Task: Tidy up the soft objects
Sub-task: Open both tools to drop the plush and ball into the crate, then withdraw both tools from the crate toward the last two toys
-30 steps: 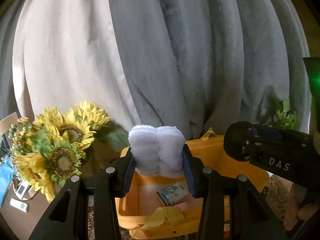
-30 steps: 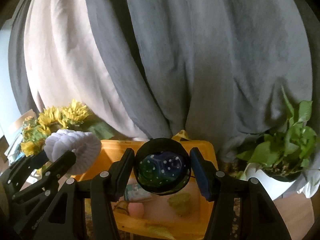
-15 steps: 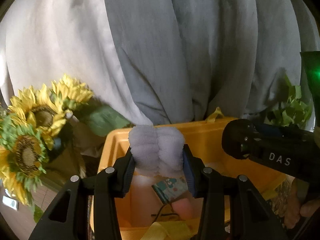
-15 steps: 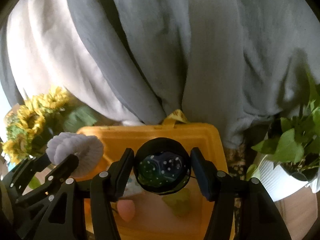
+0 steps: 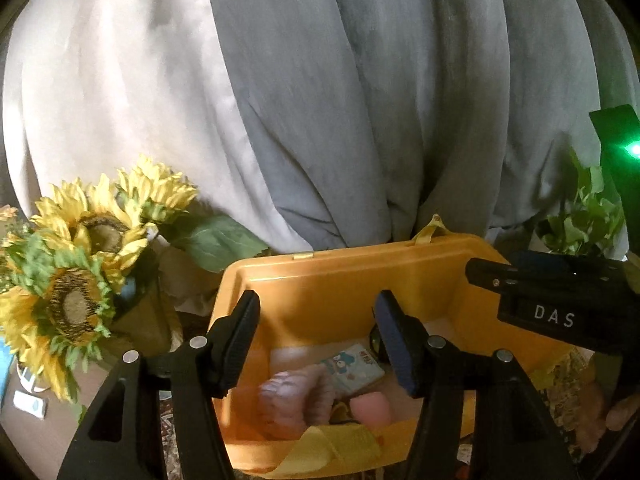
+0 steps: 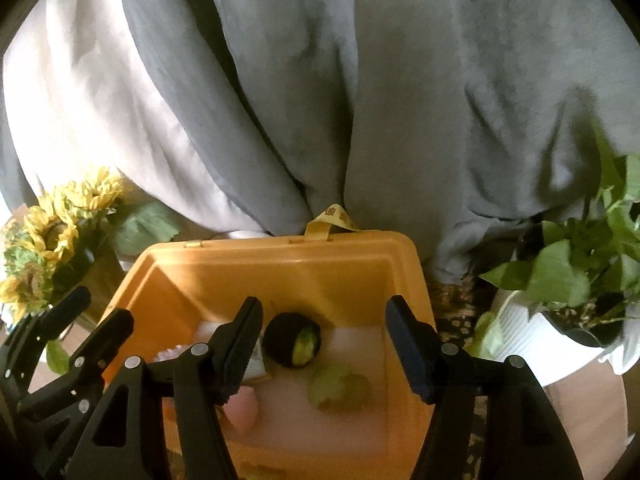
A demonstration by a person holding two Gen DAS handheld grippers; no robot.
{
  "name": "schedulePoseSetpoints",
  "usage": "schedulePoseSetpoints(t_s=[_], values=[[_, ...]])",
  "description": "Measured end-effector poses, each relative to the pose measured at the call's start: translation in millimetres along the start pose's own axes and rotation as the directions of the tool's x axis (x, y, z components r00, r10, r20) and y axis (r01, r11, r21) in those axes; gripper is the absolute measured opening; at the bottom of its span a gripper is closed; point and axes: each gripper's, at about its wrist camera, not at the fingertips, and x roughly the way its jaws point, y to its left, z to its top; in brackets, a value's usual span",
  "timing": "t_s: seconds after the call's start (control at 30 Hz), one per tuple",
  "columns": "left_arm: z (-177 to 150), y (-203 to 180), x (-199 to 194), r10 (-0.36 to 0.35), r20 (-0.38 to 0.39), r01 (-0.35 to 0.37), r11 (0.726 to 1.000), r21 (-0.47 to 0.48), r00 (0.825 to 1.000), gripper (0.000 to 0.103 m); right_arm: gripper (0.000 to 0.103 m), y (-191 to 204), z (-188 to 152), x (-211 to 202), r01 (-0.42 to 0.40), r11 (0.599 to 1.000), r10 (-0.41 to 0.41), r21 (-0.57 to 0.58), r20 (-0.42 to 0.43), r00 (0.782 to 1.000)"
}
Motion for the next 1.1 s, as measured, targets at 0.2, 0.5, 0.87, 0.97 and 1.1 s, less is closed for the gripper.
schedulePoseSetpoints(t_s=[0.2,0.5,0.87,0.97,1.1], values=[[2,-1,-25,0.019,0.022,-0.019,1.0,-0.012,1.0,0.065,0.068,-1,-1,-27,0.006,1.0,-0.006,0.0,0.041,0.999],[5,0,-60,0.039,0.048,-0.037,0.998,-0.044,0.998,0.077,0.074,3,-5,-71,0.027,0.999,-0.025,-0.02,0.099,0.995],[-11,0,-100,0.06,0.07,-0.058,0.998,-0.03,0.996,0.089,0.076,11,-27,-103,0.017,0.998,-0.011,-0.055,0.099,0.995],[-17,-1,-109,0.053,0.076,-0.052,0.999,-0.015,0.996,0.091,0.076,11,-37,-109,0.013,0.998,-0.008,-0.054,0.086,0.996],[-27,-5,-121,0.056,0.09,-0.057,0.998,0.009,0.994,0.094,0.079,12,-51,-115,0.007,0.999,-0.004,-0.052,0.064,0.998]])
